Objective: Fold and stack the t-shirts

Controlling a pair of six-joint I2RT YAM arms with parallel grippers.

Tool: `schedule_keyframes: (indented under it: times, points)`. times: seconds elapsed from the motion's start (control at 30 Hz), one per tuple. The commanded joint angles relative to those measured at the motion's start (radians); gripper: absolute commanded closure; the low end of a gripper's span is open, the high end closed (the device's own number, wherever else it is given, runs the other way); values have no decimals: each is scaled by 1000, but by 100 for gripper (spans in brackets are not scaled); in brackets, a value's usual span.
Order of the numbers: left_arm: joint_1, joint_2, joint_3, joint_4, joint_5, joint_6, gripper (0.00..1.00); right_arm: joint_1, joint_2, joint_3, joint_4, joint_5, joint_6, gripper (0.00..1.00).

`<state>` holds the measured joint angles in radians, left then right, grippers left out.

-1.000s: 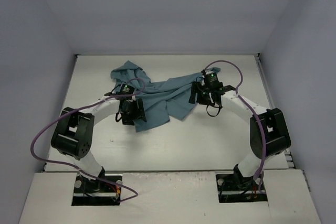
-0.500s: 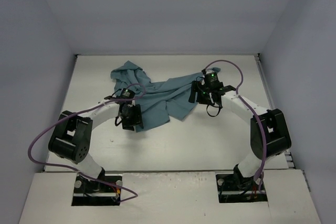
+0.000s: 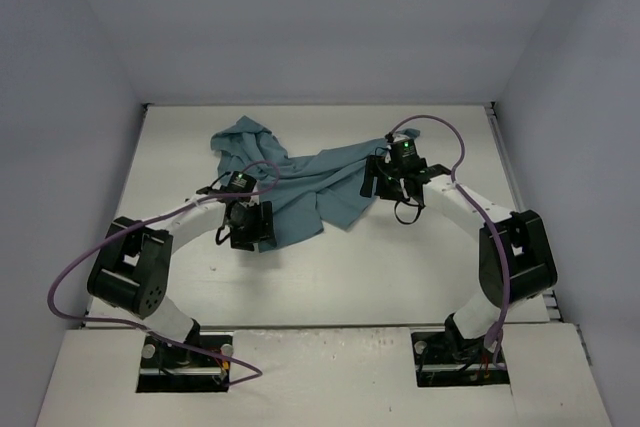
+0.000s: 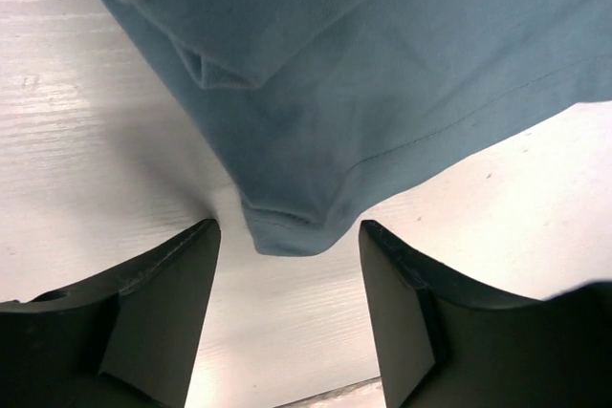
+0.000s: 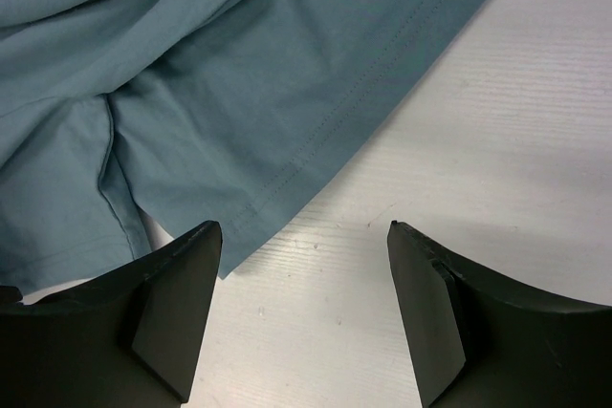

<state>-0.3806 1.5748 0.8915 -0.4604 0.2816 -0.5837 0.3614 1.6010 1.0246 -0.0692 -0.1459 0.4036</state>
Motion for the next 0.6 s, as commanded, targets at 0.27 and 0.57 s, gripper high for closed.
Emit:
schedule_keyframes:
  times: [0.27,0.57]
  points:
    - [11,88,-18,-44,-101,48,55,2,-46,3,45,8,-1,32]
    - [-16,156,-2,-17,-102,11,78,-2,-42,7,48,44,-7,33]
